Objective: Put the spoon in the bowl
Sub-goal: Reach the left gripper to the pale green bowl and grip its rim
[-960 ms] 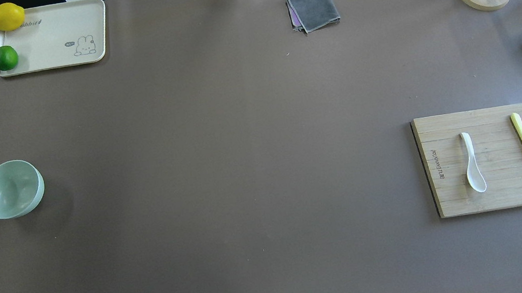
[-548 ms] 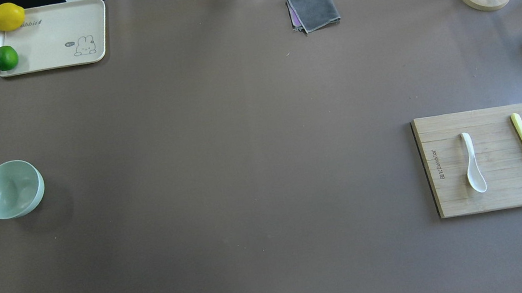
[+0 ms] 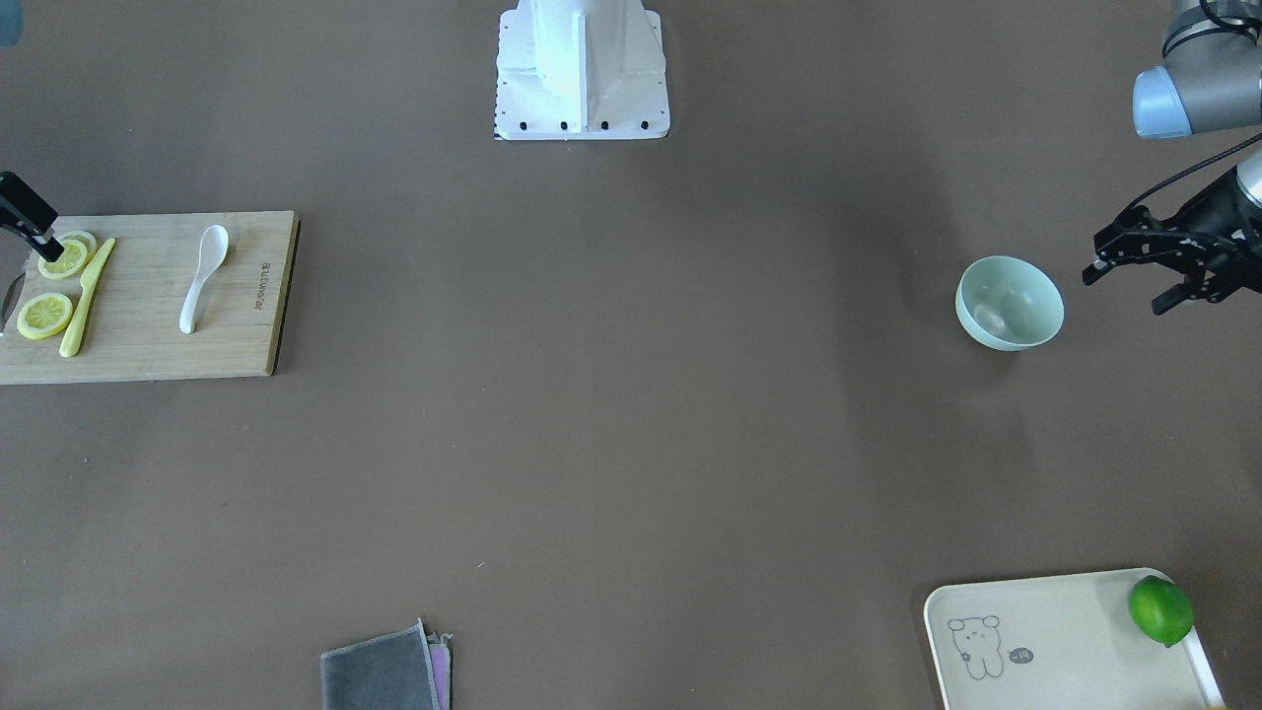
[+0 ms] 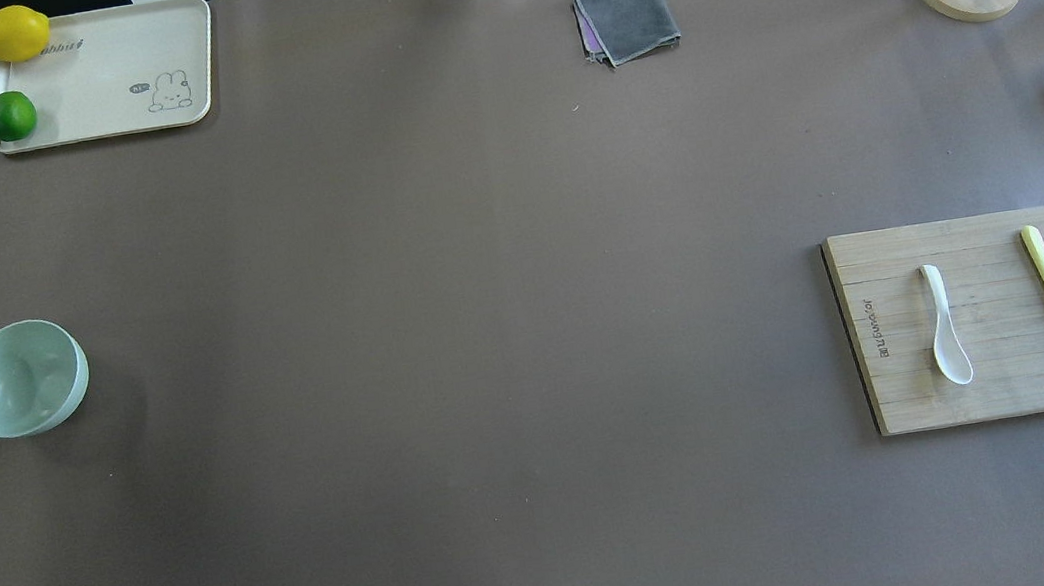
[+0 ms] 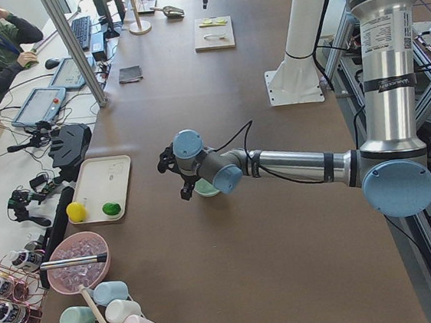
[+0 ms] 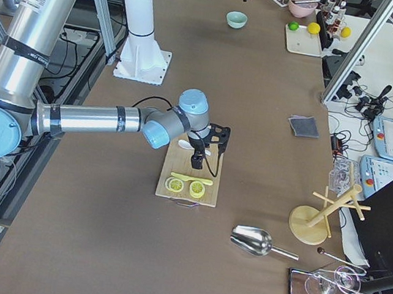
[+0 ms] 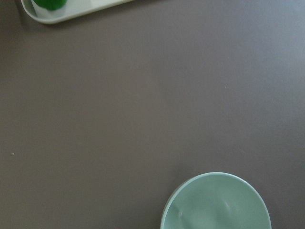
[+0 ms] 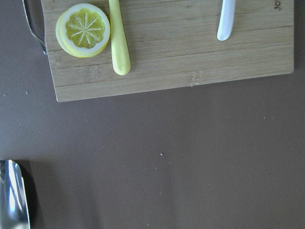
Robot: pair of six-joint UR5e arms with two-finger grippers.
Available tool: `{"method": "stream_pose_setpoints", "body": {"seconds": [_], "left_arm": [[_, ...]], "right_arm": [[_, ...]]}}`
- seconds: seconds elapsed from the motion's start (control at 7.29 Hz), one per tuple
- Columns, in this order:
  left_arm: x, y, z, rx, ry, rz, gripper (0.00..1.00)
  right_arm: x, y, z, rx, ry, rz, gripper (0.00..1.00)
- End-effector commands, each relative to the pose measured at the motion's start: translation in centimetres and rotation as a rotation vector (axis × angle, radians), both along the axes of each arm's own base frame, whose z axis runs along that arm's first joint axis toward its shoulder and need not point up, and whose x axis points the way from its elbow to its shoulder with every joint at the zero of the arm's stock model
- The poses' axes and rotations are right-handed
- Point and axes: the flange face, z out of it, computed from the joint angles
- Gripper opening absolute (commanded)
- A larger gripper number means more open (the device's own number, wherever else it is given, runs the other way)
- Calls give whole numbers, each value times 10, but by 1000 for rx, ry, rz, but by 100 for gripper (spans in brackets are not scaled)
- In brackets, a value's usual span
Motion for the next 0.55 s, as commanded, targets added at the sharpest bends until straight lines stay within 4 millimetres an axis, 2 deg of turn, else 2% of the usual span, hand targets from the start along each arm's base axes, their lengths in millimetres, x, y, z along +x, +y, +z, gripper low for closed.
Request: {"method": "stream_pose_setpoints", "body": {"seconds": [0.0, 0.14, 0.27, 0.41], "left_arm": [[49, 21, 30, -20, 9, -16, 98], [69, 25, 54, -3, 17, -27, 98], [80, 27, 63, -9, 42, -33, 97], [81, 29, 62, -5, 46, -30, 76]], "right_arm": [[-7, 3, -6, 6, -2, -7, 99], [-7, 3, -6, 7, -2, -7, 99], [-6, 2, -6, 10, 0, -4, 99], [-7, 2, -6, 10, 0, -6, 99]]}}
